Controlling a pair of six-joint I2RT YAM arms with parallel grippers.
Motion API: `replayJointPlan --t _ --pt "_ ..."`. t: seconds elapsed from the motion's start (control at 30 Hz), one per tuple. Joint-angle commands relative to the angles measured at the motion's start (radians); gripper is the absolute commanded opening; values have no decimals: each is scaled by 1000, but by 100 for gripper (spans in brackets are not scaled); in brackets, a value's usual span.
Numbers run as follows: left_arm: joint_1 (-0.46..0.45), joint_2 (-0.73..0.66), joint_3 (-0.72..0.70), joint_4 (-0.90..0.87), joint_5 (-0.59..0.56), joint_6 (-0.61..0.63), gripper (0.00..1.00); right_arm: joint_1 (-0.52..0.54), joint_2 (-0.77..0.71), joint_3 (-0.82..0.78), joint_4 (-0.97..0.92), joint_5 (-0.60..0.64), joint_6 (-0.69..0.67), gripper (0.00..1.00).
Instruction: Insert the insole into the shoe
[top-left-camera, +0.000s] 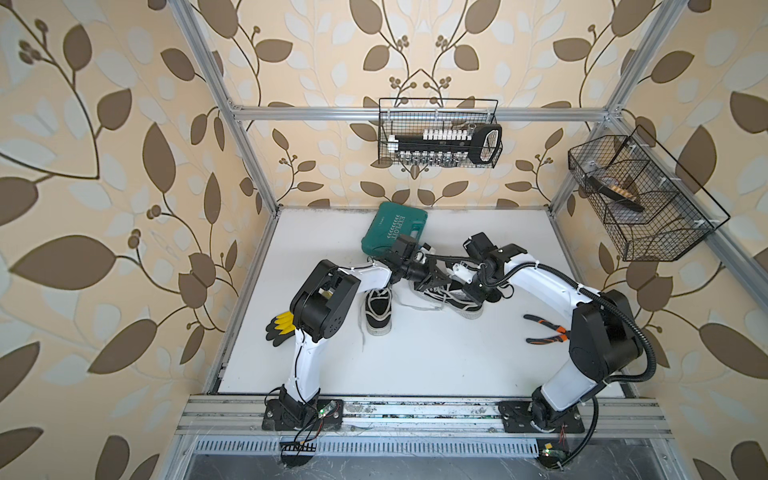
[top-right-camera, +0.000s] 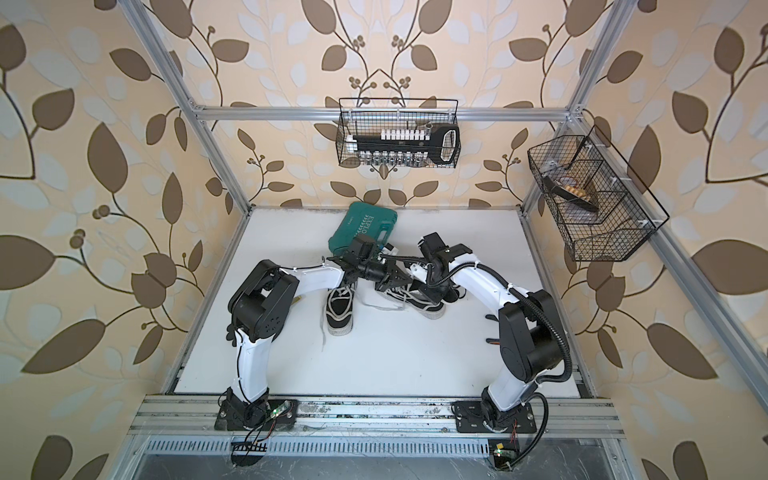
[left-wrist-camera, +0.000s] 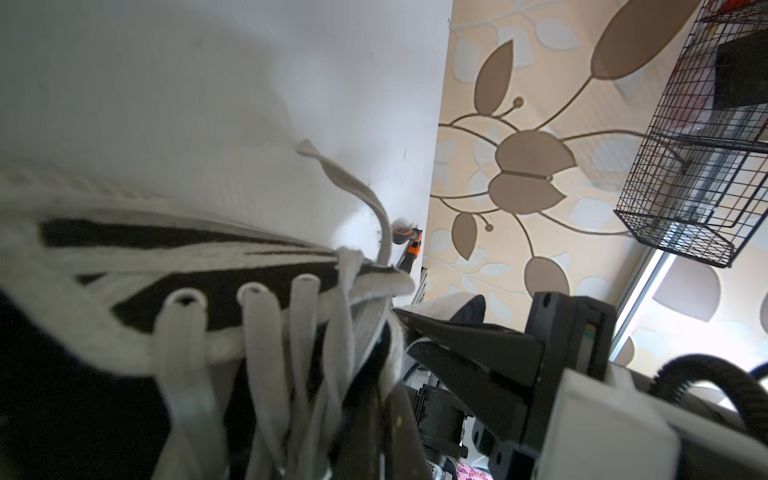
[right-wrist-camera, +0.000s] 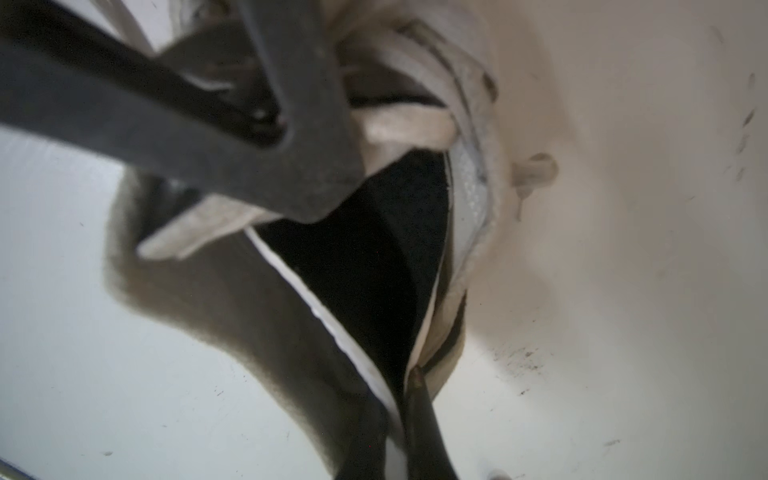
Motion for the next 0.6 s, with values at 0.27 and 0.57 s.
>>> replayJointPlan --t 0.27,0.57 --pt "-6 -80 25 7 14 11 0 49 110 105 -101 -6 130 0" --pt "6 -90 21 -20 12 40 0 51 55 59 -202 120 206 0"
